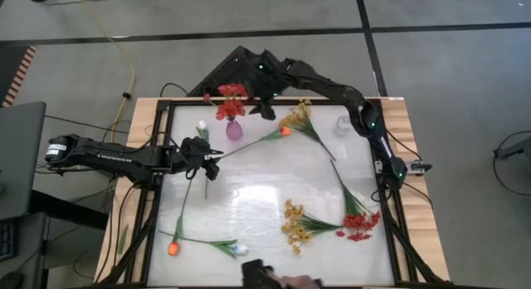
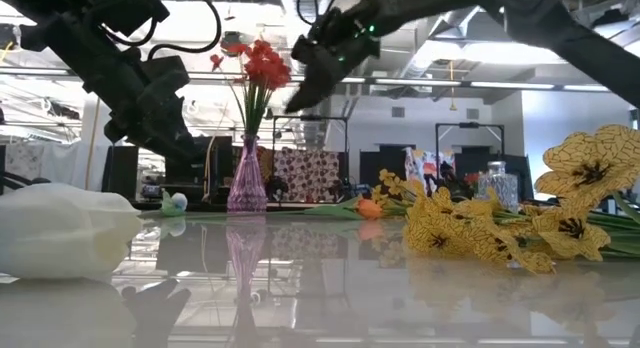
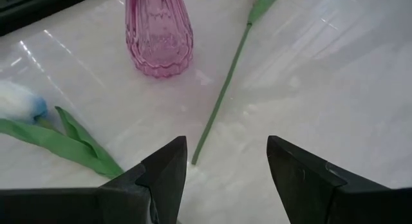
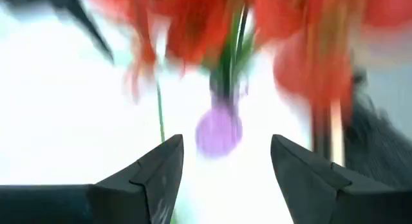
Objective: Sort flowers into vase by color
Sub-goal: Put the red flowers into the pink vase
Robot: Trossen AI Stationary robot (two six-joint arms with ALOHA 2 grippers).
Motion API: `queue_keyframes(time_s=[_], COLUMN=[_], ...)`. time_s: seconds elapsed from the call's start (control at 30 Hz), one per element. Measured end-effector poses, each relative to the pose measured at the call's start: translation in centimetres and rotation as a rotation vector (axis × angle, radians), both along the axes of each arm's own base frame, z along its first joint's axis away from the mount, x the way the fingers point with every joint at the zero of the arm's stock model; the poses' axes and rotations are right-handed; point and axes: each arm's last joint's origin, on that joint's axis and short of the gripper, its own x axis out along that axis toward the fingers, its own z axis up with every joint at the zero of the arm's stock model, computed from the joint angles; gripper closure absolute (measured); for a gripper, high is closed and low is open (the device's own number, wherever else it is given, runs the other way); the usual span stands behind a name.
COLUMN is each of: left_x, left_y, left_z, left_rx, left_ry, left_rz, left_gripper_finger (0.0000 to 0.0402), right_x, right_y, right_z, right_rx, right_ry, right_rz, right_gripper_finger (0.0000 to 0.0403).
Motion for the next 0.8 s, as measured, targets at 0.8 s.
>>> queue_keyframes(time_s=[0.8], left_x=[0.1], left_y=[-1.2], left_z=[-1.3], left_rx=[0.095], left_ry=[-0.084], left_rz=[-0.081], left_gripper_finger=[0.0198], right_x=[-9.5], right_y=[9.2], right_z=[0.3], right_rx=[0.339], right_ry=[0.697], right_rz=[-0.195], right_gripper_finger=[0.0143])
